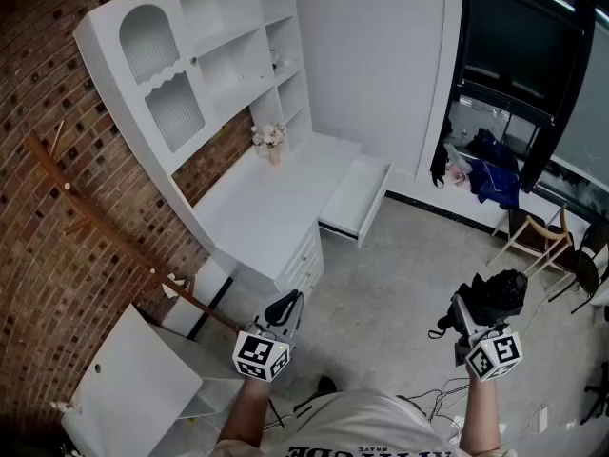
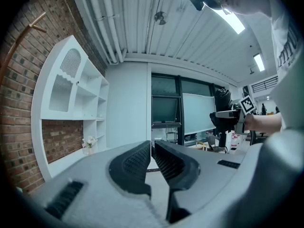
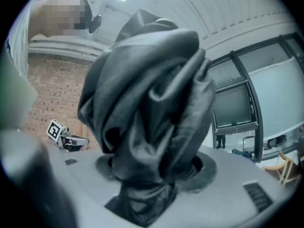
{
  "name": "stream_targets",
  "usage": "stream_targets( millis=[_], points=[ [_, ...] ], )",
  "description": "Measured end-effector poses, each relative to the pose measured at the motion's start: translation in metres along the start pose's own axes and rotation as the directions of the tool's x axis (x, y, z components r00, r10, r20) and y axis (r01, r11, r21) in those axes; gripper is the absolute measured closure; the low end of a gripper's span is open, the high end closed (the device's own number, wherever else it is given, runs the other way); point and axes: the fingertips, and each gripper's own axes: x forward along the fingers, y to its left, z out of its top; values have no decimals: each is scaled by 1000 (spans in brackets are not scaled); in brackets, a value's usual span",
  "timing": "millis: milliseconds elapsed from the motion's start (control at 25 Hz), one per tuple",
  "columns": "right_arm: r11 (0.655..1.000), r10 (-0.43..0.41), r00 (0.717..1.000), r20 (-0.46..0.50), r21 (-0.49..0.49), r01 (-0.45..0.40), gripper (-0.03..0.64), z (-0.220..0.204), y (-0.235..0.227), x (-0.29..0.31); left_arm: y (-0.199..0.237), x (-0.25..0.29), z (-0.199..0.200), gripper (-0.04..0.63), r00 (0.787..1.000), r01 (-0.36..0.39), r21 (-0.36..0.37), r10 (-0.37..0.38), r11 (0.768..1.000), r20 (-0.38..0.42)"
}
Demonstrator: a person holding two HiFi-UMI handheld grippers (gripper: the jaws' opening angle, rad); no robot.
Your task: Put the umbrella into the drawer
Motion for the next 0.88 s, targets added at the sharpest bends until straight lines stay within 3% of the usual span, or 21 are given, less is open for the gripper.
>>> stream_targets(
  millis=[880],
  points=[
    [1000,-9,1000,6,30,9,351,4,18,15,22,-1,-6,566,1000,9,-11,-9,1000,4]
  ],
)
